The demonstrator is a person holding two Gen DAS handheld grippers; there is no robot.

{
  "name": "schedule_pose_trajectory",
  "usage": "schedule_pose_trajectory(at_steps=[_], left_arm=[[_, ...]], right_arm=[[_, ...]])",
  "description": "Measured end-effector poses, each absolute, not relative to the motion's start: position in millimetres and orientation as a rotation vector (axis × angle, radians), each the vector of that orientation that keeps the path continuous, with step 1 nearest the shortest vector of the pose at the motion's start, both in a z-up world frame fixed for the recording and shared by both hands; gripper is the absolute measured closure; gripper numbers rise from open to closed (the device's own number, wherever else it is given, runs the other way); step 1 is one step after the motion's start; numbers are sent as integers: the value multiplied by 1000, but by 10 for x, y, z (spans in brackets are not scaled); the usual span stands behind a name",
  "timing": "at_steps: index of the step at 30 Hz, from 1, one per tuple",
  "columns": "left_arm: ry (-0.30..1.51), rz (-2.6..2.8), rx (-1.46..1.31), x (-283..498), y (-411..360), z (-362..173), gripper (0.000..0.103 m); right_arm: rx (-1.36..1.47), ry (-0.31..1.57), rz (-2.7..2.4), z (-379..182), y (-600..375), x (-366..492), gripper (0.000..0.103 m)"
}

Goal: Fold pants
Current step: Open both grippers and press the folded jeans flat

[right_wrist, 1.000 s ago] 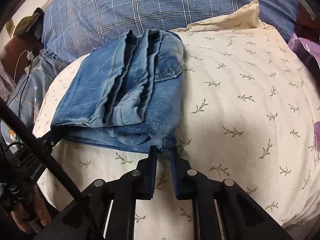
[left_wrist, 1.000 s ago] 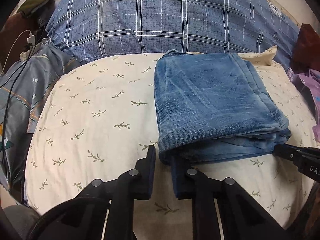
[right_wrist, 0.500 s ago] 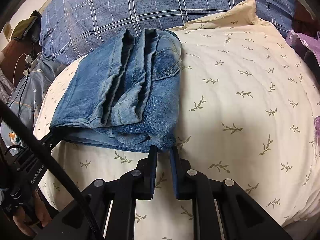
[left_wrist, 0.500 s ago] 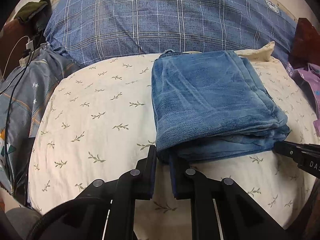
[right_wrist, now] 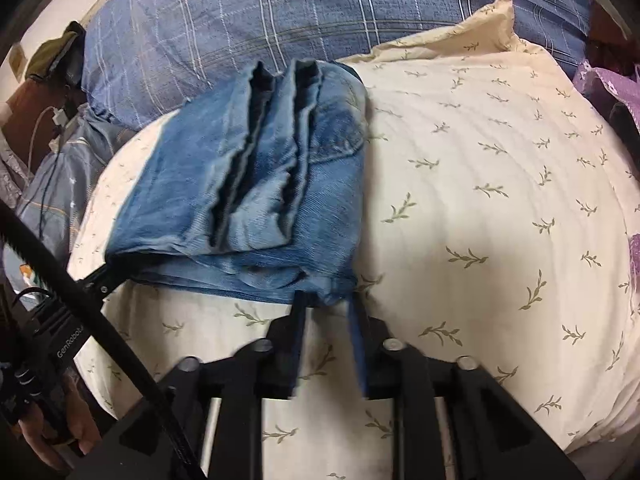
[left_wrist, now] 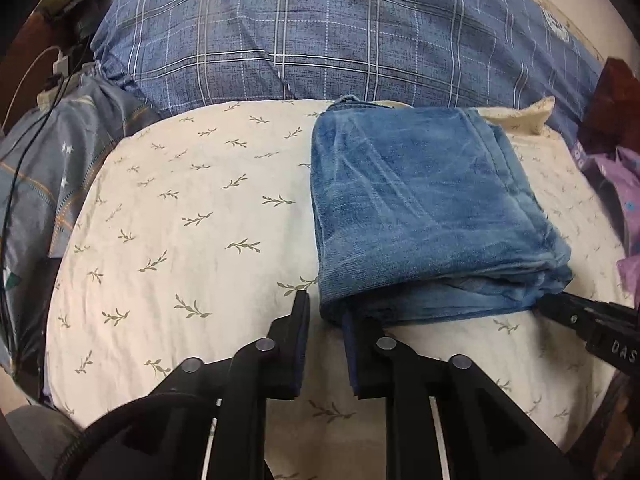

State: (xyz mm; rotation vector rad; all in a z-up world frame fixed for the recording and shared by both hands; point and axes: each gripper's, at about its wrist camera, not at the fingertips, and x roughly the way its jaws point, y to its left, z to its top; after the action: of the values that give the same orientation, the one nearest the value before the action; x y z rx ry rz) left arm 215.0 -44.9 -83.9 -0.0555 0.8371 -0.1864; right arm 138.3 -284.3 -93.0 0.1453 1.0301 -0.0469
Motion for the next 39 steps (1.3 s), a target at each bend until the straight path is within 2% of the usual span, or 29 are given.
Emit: schedule_pose_trajectory(at_steps=[2,5,6,8,10,14,20,24,26,28,33,35,36,37,39], left_arm=[[837,-182,-72,2158,-422,-837,78],[841,-181,-96,2178,-404,-853,78],[842,-183,-99,2188,-403,-862,79],[838,-190,-106,2192,-413,-868,87],[829,-199,-112,2176,-417,-856,92],[791,-225,-116,2087,-436,-798,96],[815,-199,-111,2082,-447,-856,96],[808,-194,-80,2078,-489,-831,95],[813,-192,-66,2083,-511,-839,94],[817,-193,-62,2093,-513,-836,93],[811,-197,-58,2091,-514,-821,90],[811,-196,-56,2092,-513,-825,90],[810,-197,-59,2094,-509,-824,90],[809,-200,-61,2095,-500,-822,90],[809,-209,-66,2087,-486,-805,90]], right_arm=[[130,1008,-58,-896,-2824,1370,46],[119,1002,-69,-895,-2823,1378,45],[120,1007,-71,-903,-2834,1390,50],[123,1009,-76,-914,-2857,1401,65],[125,1014,-75,-920,-2861,1395,86],[126,987,-69,-872,-2863,1352,91],[138,1001,-71,-904,-2882,1367,91],[166,981,-67,-864,-2899,1340,83],[167,966,-67,-837,-2903,1327,73],[165,944,-79,-801,-2919,1313,57],[138,939,-90,-798,-2899,1325,55],[113,948,-83,-817,-2867,1346,63],[106,950,-81,-819,-2857,1353,78],[102,955,-76,-824,-2847,1355,82],[87,955,-79,-821,-2826,1348,84]])
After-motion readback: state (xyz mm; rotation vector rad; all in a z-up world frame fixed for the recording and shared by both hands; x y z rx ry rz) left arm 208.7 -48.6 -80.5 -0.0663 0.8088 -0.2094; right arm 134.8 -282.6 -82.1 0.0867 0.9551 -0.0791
